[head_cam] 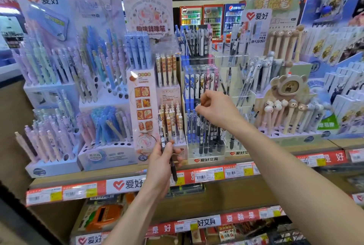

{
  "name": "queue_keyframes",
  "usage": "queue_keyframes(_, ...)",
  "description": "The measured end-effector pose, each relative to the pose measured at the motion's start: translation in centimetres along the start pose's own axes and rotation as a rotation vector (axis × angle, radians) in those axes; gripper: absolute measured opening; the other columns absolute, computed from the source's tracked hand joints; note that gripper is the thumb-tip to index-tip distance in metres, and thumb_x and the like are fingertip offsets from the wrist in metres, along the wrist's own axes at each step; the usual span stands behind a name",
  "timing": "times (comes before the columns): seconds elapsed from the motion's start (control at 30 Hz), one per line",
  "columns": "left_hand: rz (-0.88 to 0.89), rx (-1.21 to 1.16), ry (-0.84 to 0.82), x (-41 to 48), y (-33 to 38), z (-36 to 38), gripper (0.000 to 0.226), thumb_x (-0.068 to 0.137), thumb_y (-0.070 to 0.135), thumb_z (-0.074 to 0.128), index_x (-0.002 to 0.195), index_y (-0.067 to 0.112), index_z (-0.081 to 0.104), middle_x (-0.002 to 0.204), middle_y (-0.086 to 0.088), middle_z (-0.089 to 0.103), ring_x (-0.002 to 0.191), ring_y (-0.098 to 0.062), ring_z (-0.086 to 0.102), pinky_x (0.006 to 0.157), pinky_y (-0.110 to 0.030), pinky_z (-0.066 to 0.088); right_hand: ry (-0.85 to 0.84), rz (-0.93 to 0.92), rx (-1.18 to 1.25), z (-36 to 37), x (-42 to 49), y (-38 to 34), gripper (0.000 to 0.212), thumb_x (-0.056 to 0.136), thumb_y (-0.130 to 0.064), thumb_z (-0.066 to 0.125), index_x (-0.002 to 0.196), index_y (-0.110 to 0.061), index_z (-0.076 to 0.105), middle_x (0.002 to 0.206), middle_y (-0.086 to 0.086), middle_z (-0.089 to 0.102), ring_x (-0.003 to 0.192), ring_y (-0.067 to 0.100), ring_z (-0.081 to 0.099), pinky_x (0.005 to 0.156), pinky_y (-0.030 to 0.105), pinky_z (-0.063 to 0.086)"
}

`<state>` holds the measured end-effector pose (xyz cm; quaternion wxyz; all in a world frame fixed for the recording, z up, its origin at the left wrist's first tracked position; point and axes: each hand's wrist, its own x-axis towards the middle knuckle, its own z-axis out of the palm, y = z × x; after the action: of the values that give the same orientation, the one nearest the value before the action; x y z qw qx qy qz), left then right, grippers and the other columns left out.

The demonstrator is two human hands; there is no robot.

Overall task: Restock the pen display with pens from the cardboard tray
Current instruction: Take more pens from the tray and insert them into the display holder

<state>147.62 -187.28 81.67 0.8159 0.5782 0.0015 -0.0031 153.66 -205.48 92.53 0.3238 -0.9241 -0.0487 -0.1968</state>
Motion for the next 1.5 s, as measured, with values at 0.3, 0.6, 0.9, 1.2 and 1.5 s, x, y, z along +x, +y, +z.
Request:
queue_keyframes(0.3,-0.005,-0.021,-0.012,0.2,-0.4,-0.1,0.02,0.107,0.021,0.042,0.117,0.015,0.058,0.077,-0.003,0.064,0.066,-0.018,0.058,0.065,-0.035,0.048,0.008,0.05,-0.112,0.3,0.4,0.2,0.006,0.083,-0.025,0.066,0.084,-0.024,0.06,0.076,-0.006,0.067,0.076,0.015,0.065,0.074,0.042,0.059)
queue_keyframes(0.6,-0.016,-0.035,-0.011,0.3,-0.5,-0.3,0.019,0.107,0.021,0.042,0.114,0.015,0.059,0.078,-0.004,0.064,0.066,-0.018,0.06,0.064,-0.035,0.05,0.031,0.079,-0.134,-0.4,0.9,0.3,0.004,0.083,-0.02,0.063,0.084,-0.021,0.06,0.076,-0.003,0.068,0.071,0.017,0.068,0.07,0.042,0.06)
queue_keyframes(0.9,-0.021,-0.023,-0.013,0.4,-0.5,-0.3,0.021,0.106,0.022,0.043,0.117,0.016,0.059,0.079,-0.004,0.065,0.07,-0.02,0.06,0.07,-0.039,0.05,-0.1,0.104,-0.159,-0.3,0.8,0.9,0.006,0.085,-0.022,0.067,0.09,-0.019,0.067,0.081,-0.002,0.07,0.077,0.016,0.069,0.075,0.042,0.061)
queue_keyframes(1.2,-0.018,-0.035,-0.02,0.4,-0.5,-0.4,0.021,0.106,0.022,0.042,0.118,0.016,0.058,0.079,-0.004,0.065,0.069,-0.02,0.06,0.068,-0.037,0.05,-0.161,0.092,-0.137,-0.9,1.2,1.2,0.021,0.092,-0.029,0.07,0.105,-0.015,0.076,0.099,0.0,0.076,0.07,0.012,0.067,0.074,0.032,0.055)
queue_keyframes(1.5,-0.019,-0.033,-0.006,0.1,-0.2,-0.2,0.022,0.105,0.021,0.045,0.118,0.014,0.061,0.076,-0.001,0.064,0.07,-0.017,0.059,0.068,-0.035,0.052,-0.171,0.064,-0.102,-1.0,1.2,1.4,0.024,0.092,-0.027,0.07,0.113,-0.017,0.071,0.106,-0.003,0.071,0.086,0.012,0.068,0.088,0.035,0.056)
